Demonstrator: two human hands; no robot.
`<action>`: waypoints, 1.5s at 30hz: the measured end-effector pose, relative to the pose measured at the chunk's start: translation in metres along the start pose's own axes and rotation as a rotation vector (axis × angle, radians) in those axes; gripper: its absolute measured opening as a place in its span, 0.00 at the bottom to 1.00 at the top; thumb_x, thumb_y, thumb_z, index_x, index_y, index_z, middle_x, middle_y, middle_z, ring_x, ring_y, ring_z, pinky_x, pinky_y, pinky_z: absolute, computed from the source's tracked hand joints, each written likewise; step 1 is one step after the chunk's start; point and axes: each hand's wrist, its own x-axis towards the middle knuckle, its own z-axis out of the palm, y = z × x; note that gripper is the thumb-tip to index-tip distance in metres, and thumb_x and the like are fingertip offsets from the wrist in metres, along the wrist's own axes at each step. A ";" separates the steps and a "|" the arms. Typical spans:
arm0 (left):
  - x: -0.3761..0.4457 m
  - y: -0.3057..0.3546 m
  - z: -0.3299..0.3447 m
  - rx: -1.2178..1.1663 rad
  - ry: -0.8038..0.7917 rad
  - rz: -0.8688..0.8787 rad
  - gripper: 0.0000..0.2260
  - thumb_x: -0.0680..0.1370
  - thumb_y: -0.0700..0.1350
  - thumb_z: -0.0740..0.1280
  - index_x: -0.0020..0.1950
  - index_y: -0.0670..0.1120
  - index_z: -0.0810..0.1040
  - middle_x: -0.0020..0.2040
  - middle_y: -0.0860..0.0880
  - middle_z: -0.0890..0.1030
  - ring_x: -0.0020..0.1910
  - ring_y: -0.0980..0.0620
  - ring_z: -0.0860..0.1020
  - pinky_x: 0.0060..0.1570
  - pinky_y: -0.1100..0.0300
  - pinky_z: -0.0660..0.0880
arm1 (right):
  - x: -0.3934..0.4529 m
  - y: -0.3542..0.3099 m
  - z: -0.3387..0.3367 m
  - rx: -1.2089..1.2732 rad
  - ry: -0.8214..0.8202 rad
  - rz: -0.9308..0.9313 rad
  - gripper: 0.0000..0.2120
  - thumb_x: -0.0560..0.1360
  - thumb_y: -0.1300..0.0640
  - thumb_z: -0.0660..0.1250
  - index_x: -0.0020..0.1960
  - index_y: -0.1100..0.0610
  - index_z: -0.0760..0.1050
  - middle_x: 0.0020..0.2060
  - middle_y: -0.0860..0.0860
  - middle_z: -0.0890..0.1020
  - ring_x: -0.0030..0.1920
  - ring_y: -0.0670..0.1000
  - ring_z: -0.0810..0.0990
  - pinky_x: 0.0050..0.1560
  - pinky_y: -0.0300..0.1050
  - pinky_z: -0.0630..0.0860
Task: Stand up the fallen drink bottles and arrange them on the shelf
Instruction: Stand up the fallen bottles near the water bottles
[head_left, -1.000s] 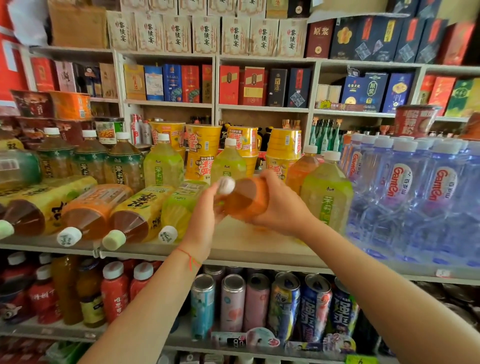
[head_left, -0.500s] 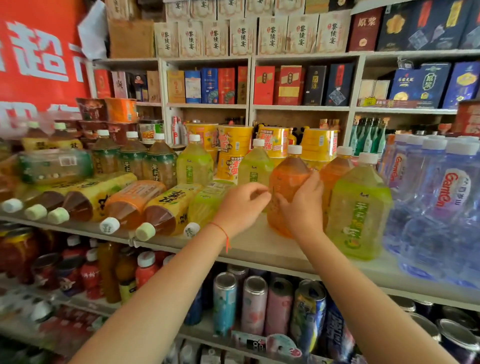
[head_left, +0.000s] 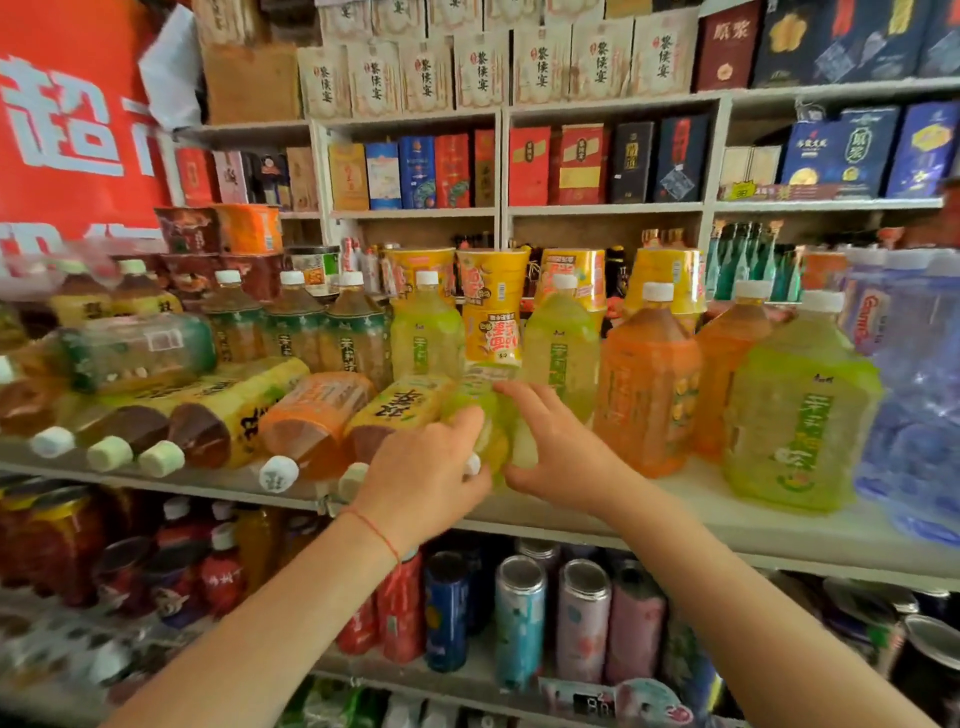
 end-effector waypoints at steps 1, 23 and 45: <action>0.002 -0.005 0.000 -0.075 0.083 0.023 0.12 0.79 0.54 0.66 0.52 0.50 0.64 0.40 0.48 0.77 0.42 0.41 0.81 0.32 0.55 0.63 | 0.002 -0.001 0.002 0.029 0.006 0.009 0.47 0.69 0.58 0.77 0.80 0.50 0.55 0.75 0.51 0.62 0.75 0.52 0.64 0.71 0.41 0.64; 0.065 -0.102 0.002 -0.326 -0.139 0.031 0.18 0.83 0.59 0.57 0.62 0.52 0.79 0.58 0.50 0.76 0.53 0.50 0.78 0.55 0.54 0.77 | 0.059 -0.014 0.006 -0.092 0.667 0.513 0.48 0.72 0.46 0.76 0.80 0.60 0.52 0.76 0.59 0.61 0.77 0.58 0.58 0.77 0.54 0.58; -0.011 -0.121 -0.018 -0.134 -0.110 0.050 0.24 0.83 0.62 0.51 0.68 0.50 0.75 0.57 0.46 0.80 0.60 0.46 0.71 0.59 0.52 0.67 | 0.058 -0.077 0.054 -0.255 -0.125 0.062 0.48 0.63 0.41 0.80 0.77 0.43 0.62 0.78 0.44 0.62 0.75 0.51 0.64 0.73 0.53 0.66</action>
